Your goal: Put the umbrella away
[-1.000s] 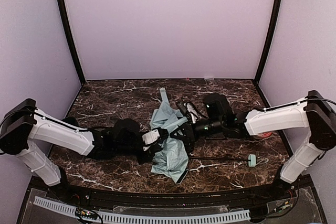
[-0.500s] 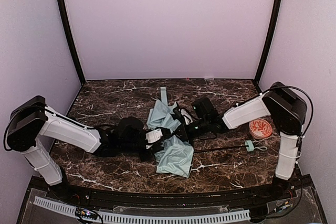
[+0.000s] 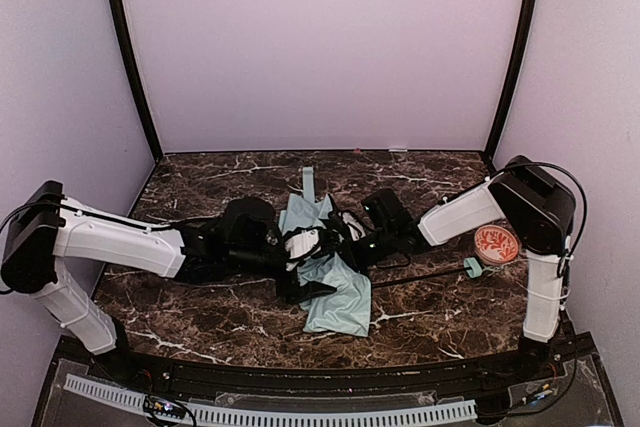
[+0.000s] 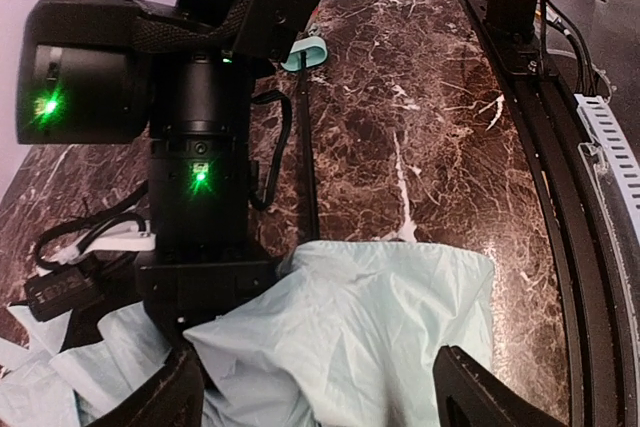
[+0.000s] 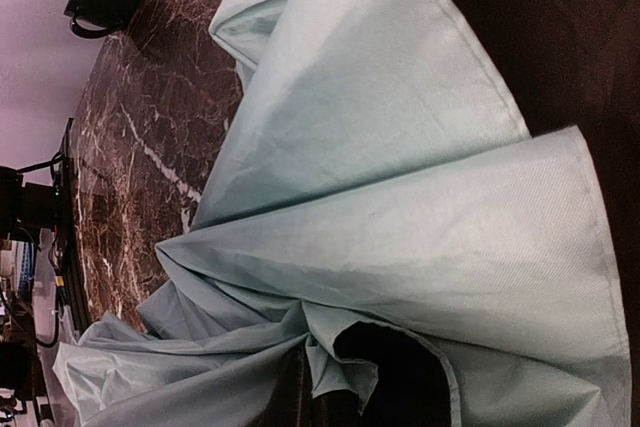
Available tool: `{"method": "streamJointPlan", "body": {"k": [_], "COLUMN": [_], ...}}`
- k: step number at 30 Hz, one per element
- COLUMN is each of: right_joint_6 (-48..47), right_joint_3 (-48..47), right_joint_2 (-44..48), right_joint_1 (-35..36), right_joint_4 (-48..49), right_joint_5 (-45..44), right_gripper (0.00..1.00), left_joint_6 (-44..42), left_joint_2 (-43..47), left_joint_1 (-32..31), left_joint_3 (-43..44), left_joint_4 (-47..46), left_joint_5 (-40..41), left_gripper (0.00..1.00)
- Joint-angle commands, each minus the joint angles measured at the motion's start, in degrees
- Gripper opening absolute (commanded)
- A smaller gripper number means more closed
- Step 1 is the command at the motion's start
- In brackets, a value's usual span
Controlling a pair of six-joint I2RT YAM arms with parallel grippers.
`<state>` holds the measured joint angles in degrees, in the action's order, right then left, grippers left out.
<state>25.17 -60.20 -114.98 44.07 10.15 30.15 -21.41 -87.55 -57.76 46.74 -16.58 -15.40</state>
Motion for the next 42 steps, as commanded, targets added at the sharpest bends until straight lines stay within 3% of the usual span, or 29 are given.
{"method": "streamJointPlan", "body": {"k": [1,5,7,9,11,12,13,20,23,26,29,32,33,36,39,42], "right_joint_6": [-0.35,-0.88,-0.99,-1.15,-1.81,-2.33,-2.91,-6.53,-8.50,-9.41,-8.84,-9.72,-10.24,-10.98,-11.60,-12.26], "right_joint_3": [0.55,0.29,0.43,0.75,0.95,0.92,0.77,-3.62,-10.41,-17.41,-19.27,-18.79,-17.89,-12.79,-5.73,0.13], "right_joint_2": [-0.74,0.97,2.38,4.35,7.11,8.59,11.02,18.66,12.93,4.86,0.26,-1.19,-0.84,2.78,8.18,9.71], "right_joint_1": [-0.01,0.47,0.46,0.36,0.20,-0.09,-0.50,-3.54,-3.64,-3.57,-3.49,-3.02,-2.84,-2.92,-3.87,-4.52], "right_joint_4": [-5.58,-5.91,-5.96,-5.97,-6.87,-7.89,-8.96,-13.95,-16.72,-20.40,-20.31,-20.38,-20.28,-17.99,-14.18,-10.59], "right_joint_5": [-4.65,-4.42,-3.62,-2.76,-2.55,-2.85,-3.40,-8.98,-9.81,-9.77,-9.31,-5.25,-2.73,2.20,2.26,4.26], "right_gripper": [0.00,0.00,0.00,0.00,0.12,0.17,0.22,0.52,0.60,0.92,0.98,0.89,0.78,0.33,0.00,0.00], "left_joint_6": [2.38,0.70,-0.36,-0.93,-1.46,-1.50,-1.34,0.28,0.59,1.10,1.08,1.12,1.28,2.53,3.21,4.50], "left_joint_2": [-5.38,-9.96,-11.78,-12.25,-10.94,-9.80,-8.61,-3.24,-2.45,-1.77,-1.12,-0.71,-0.70,-0.78,-0.93,-0.98], "left_joint_1": [-0.25,-0.25,-0.25,-0.25,-0.25,-0.25,-0.25,-0.25,-0.25,-0.25,-0.25,-0.25,-0.25,-0.17,-0.16,-0.10], "left_joint_3": [3.99,7.40,8.84,9.29,8.21,7.08,5.53,-1.96,-3.74,-4.31,-4.50,-5.17,-5.31,-4.98,-4.82,-4.75], "left_joint_4": [-1.82,-0.74,1.10,2.53,2.43,1.69,0.40,-6.61,-8.47,-9.06,-8.48,-9.39,-9.75,-10.42,-11.27,-12.63], "left_joint_5": [-4.82,-2.52,-0.21,0.41,-0.96,-1.85,-2.77,-7.94,-7.64,-7.29,-7.36,-6.04,-5.69,-4.96,-5.41,-5.19], "left_gripper": [0.82,0.81,0.73,0.53,0.18,0.05,0.00,0.00,0.00,0.00,0.00,0.00,0.00,0.00,0.00,0.00]}}
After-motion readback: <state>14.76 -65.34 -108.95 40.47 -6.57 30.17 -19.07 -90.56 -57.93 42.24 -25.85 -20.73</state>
